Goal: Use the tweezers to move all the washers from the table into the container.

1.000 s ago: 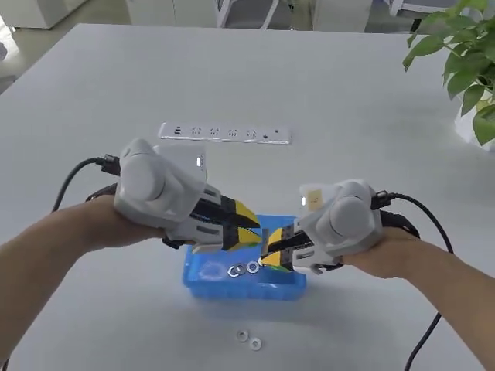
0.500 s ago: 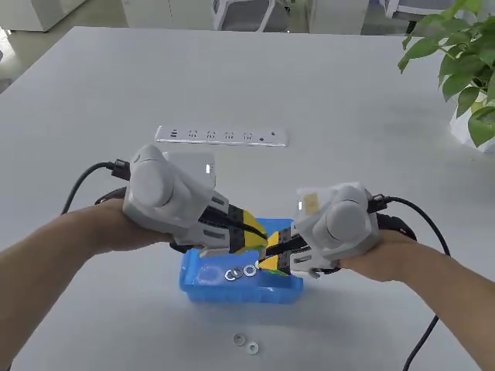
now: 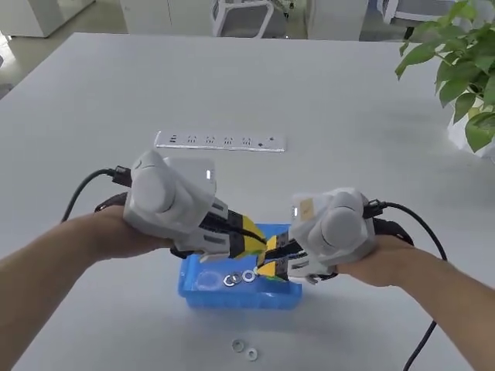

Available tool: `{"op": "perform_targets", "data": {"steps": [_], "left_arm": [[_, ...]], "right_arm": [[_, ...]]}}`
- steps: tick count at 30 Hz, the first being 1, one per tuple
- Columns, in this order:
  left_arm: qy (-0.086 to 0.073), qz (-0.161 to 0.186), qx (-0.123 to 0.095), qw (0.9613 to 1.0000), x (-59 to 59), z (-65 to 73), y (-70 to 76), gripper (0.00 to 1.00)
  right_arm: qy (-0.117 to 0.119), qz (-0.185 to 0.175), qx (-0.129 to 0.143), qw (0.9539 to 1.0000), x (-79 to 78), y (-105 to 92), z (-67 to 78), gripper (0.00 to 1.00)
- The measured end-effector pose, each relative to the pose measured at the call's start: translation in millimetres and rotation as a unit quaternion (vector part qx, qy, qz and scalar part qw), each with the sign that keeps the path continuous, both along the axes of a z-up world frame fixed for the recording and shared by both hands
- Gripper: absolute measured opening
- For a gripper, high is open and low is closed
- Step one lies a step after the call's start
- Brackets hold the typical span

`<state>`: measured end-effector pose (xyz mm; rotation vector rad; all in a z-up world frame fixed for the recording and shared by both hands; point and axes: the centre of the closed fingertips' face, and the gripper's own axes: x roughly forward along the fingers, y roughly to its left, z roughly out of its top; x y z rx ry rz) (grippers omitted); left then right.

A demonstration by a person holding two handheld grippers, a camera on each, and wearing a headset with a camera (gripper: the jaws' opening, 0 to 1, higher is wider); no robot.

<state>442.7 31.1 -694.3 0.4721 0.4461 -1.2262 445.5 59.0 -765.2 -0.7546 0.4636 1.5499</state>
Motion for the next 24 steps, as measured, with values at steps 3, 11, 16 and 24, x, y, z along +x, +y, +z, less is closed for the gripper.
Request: {"op": "perform_targets", "data": {"steps": [3,11,16,24], "left_arm": [[0.001,0.002,-0.001,1.0000,-1.1,2.0,-0.2,0.05],[0.005,0.011,-0.007,0.9999,-2.3,8.4,1.4,0.05],[0.005,0.010,-0.007,0.9999,-5.2,12.4,2.7,0.05],[0.009,0.025,-0.006,0.9996,-7.3,19.7,9.1,0.05]], "right_arm": [[-0.001,-0.002,0.000,1.0000,-0.2,-0.2,1.5,0.13],[-0.001,-0.013,0.004,0.9999,-0.3,-2.6,8.4,0.16],[0.004,-0.024,0.008,0.9997,-1.0,-5.2,14.0,0.18],[0.004,-0.038,0.013,0.9992,-4.8,-10.4,22.3,0.21]]}}
